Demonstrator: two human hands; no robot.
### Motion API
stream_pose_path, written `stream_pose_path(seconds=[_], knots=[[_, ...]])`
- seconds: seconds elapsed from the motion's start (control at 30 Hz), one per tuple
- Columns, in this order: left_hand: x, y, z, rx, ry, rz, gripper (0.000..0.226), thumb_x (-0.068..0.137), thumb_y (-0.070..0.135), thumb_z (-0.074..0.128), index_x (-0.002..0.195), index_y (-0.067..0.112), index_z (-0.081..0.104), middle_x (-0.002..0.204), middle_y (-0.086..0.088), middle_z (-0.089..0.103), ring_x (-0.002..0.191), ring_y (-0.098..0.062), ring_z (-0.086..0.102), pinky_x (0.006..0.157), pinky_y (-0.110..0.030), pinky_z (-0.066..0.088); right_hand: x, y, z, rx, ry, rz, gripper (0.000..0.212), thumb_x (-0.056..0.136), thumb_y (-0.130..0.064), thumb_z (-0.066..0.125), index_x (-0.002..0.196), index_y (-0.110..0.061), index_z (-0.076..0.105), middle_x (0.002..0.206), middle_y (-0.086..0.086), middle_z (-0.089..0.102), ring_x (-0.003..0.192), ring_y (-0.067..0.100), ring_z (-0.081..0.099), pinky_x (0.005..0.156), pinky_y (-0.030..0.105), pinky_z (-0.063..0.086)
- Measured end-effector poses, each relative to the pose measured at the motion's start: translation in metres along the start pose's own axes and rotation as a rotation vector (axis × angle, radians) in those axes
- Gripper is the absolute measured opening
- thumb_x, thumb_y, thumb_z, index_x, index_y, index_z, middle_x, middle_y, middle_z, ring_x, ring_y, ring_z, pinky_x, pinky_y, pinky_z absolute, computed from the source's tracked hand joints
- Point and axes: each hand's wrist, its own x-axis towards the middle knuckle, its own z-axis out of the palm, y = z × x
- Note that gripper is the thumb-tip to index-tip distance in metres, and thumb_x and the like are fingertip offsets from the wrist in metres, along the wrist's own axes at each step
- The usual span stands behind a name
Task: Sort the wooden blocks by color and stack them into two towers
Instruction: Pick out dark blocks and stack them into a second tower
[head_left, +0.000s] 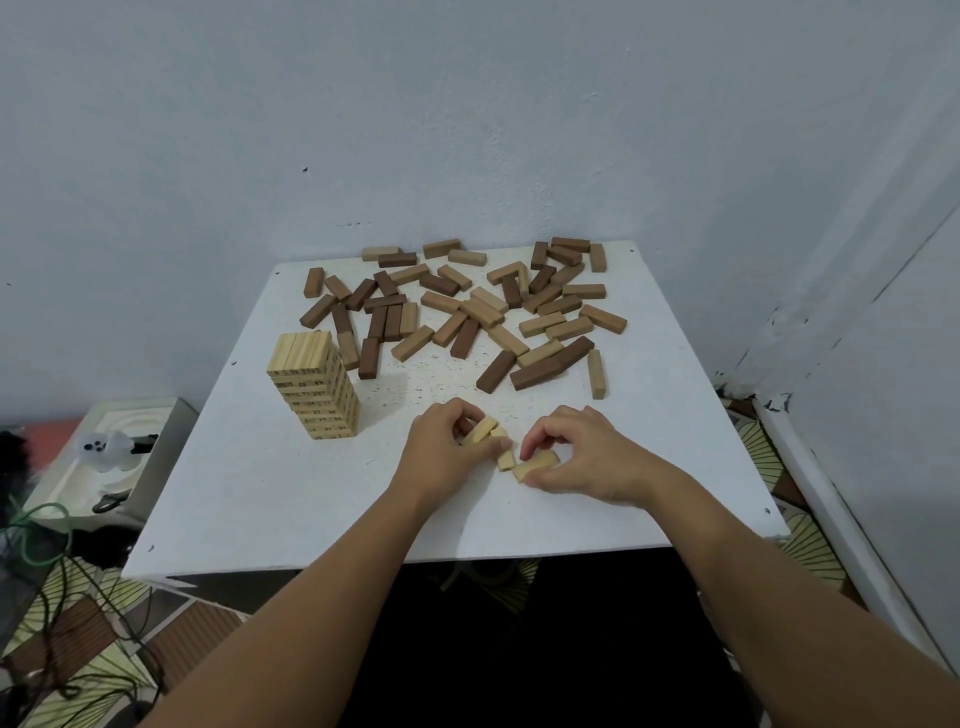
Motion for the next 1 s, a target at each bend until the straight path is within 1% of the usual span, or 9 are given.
stream_pose_path(seconds=[0.1,0.2,0.3,0.37,0.47,0.57,0.63,0.8,1.0], knots=[[0.004,-0.005,-0.004,-0.068,-0.019,-0.059,0.023,0.078,0.035,0.090,0.094,0.031,0.075,0.094,0.004,0.066,0.090,-0.017,0.060,0.082,-0.031,0.051,0.000,0.004,0.002,0.038,0.015,0.003,0.021,0.079,-0.041,0.084,0.097,-0.046,0.074,0.110,-0.014,0.055,0.117,0.010,0.043,0.106,0.033,0.038],[0.007,-0.003,-0.005,-0.103,-0.087,-0.107,0.022,0.083,0.030,0.086,0.103,0.034,0.078,0.101,0.003,0.063,0.090,-0.014,0.058,0.080,-0.025,0.050,0.002,0.005,0.004,0.069,0.023,0.003,0.026,0.079,-0.042,0.086,0.101,-0.050,0.076,0.113,-0.014,0.052,0.118,0.006,0.046,0.104,0.029,0.038],[0.009,0.002,-0.003,-0.101,-0.140,-0.149,0.024,0.089,0.026,0.081,0.112,0.035,0.079,0.109,0.004,0.065,0.092,-0.010,0.061,0.078,-0.015,0.045,0.003,0.006,0.007,0.115,0.093,-0.013,0.040,0.075,-0.038,0.090,0.108,-0.046,0.070,0.105,-0.012,0.058,0.106,0.011,0.054,0.094,0.027,0.046],[0.007,0.003,-0.002,-0.111,-0.168,-0.148,0.026,0.090,0.029,0.081,0.115,0.038,0.079,0.112,0.005,0.067,0.098,-0.010,0.064,0.084,-0.017,0.048,0.001,0.005,0.010,0.165,0.140,0.009,0.052,0.072,-0.035,0.093,0.112,-0.043,0.061,0.097,-0.010,0.065,0.096,0.015,0.058,0.086,0.028,0.051],[0.002,0.002,-0.012,-0.143,-0.251,-0.118,0.045,0.087,0.041,0.083,0.129,0.040,0.069,0.117,0.007,0.065,0.107,-0.010,0.059,0.092,-0.022,0.045,0.000,0.004,0.015,0.220,0.178,0.039,0.068,0.070,-0.033,0.095,0.123,-0.042,0.054,0.094,-0.011,0.072,0.093,0.010,0.063,0.091,0.034,0.053],[-0.007,0.000,-0.031,0.009,-0.280,-0.081,0.070,0.076,0.045,0.090,0.139,0.041,0.059,0.123,0.012,0.054,0.114,-0.002,0.051,0.096,-0.022,0.042,0.002,0.005,0.017,0.213,0.185,0.042,0.074,0.069,-0.035,0.095,0.129,-0.042,0.052,0.098,-0.018,0.072,0.095,0.005,0.063,0.100,0.038,0.050],[-0.015,-0.003,-0.038,0.073,-0.236,-0.059,0.072,0.070,0.046,0.093,0.134,0.040,0.061,0.119,0.010,0.054,0.109,-0.001,0.051,0.090,-0.018,0.041,0.002,0.007,0.017,0.204,0.191,0.039,0.075,0.068,-0.037,0.095,0.129,-0.043,0.052,0.100,-0.018,0.071,0.098,0.005,0.062,0.103,0.040,0.049],[-0.034,-0.015,-0.031,0.102,-0.035,-0.005,0.042,0.062,0.050,0.096,0.088,0.032,0.069,0.096,0.005,0.057,0.089,-0.004,0.053,0.075,-0.021,0.039,0.001,0.005,0.018,0.074,0.238,0.021,0.062,0.067,-0.049,0.093,0.118,-0.039,0.059,0.106,-0.018,0.055,0.104,0.006,0.053,0.095,0.034,0.051],[-0.028,-0.007,-0.022,0.132,-0.038,0.002,0.029,0.065,0.047,0.095,0.085,0.036,0.077,0.095,0.005,0.060,0.093,-0.010,0.053,0.074,-0.024,0.038,0.001,0.008,0.026,-0.023,0.313,-0.016,0.036,0.067,-0.059,0.088,0.084,-0.039,0.064,0.091,-0.016,0.054,0.096,0.007,0.052,0.089,0.038,0.050]])
